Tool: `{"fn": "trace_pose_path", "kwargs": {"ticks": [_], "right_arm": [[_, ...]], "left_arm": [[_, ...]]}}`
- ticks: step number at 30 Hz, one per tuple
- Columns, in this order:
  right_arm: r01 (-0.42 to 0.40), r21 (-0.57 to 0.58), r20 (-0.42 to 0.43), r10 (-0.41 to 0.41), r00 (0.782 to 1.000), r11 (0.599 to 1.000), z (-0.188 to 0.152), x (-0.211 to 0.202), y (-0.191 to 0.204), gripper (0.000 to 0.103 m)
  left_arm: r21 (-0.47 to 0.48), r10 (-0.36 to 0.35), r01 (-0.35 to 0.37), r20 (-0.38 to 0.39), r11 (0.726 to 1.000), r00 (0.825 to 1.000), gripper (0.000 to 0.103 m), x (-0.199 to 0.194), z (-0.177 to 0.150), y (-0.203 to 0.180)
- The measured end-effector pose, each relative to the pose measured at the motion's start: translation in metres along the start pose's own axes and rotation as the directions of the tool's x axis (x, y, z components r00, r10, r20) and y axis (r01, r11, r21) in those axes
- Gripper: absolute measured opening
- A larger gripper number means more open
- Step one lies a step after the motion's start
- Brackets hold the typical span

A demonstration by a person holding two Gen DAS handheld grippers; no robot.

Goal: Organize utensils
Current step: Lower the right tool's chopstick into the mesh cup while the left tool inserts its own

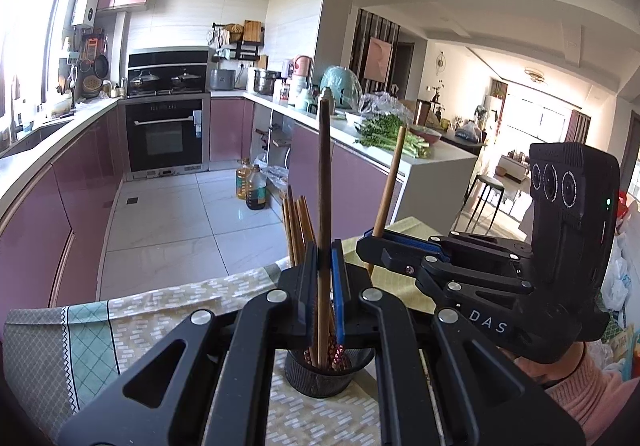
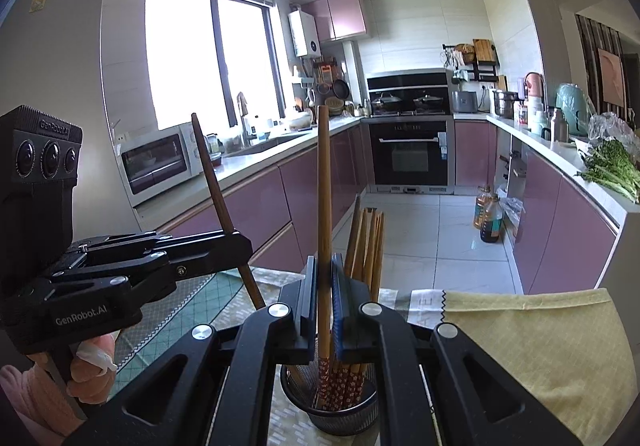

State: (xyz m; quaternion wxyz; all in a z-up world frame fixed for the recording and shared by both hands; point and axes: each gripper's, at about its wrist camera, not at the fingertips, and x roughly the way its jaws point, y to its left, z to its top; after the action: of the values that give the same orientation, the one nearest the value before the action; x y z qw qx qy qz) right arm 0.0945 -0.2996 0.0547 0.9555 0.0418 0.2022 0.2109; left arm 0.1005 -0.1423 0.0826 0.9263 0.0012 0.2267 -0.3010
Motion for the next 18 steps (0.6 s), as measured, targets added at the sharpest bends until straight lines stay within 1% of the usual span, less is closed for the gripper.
{"fn": "trace_pose_path", "kwargs": {"ticks": [11, 18], "right_arm": [[-0.001, 0.006, -0.090, 0.002, 0.996, 1.000, -0.017, 0.020, 0.002, 0.006], [0.005, 0.014, -0.111, -0.003, 0.994, 1.000, -0.018, 0.028, 0.001, 0.006]], "left_arm": [[0.002, -0.014, 0.015, -0.109, 1.000, 0.994, 0.007, 0.021, -0.008, 0.000], [0.000, -0.006, 0.006, -0.123, 1.000, 0.992, 0.007, 0.028, -0.004, 0.009]]}}
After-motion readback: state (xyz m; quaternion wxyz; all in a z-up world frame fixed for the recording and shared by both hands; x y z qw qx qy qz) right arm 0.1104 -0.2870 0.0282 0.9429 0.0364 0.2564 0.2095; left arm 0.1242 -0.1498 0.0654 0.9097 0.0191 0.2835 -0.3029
